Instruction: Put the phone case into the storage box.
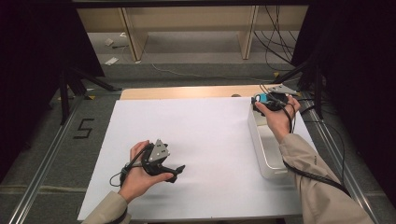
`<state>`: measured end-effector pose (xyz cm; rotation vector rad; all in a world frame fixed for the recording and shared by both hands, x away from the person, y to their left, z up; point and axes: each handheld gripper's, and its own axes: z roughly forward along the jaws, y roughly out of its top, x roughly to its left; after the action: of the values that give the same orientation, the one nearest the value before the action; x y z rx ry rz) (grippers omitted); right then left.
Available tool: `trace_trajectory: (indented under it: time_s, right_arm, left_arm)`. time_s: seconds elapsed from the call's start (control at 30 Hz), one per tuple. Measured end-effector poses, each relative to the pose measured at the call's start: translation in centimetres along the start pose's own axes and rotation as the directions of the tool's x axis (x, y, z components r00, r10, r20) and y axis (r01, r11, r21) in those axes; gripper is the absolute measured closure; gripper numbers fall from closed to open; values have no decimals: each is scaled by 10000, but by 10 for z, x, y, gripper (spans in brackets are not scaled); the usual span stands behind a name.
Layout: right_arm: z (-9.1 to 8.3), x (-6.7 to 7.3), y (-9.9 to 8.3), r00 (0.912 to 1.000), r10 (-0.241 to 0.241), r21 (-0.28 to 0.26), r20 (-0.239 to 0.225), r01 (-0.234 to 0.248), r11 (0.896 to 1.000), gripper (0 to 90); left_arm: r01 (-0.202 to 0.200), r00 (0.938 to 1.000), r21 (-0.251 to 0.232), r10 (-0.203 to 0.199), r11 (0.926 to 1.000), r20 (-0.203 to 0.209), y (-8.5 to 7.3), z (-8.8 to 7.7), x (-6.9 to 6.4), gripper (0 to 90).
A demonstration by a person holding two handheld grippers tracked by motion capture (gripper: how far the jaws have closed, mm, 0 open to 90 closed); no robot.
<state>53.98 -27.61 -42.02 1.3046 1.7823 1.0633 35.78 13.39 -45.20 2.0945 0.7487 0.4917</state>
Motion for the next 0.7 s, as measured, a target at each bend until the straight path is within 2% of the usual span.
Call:
trace_trajectory:
  time_s: [0.37, 0.7]
  right_arm:
    - [3, 1, -1, 9997, -84, -97, -230, 82, 9999, 93]
    - [3, 1, 0, 9997, -217, -297, -135, 213, 9993, 62]
  left_arm:
    - [-5, 10000, 1, 5, 10000, 3, 0, 0, 0, 29]
    - [2, 10000, -9, -2, 10000, 4, 0, 0, 0, 29]
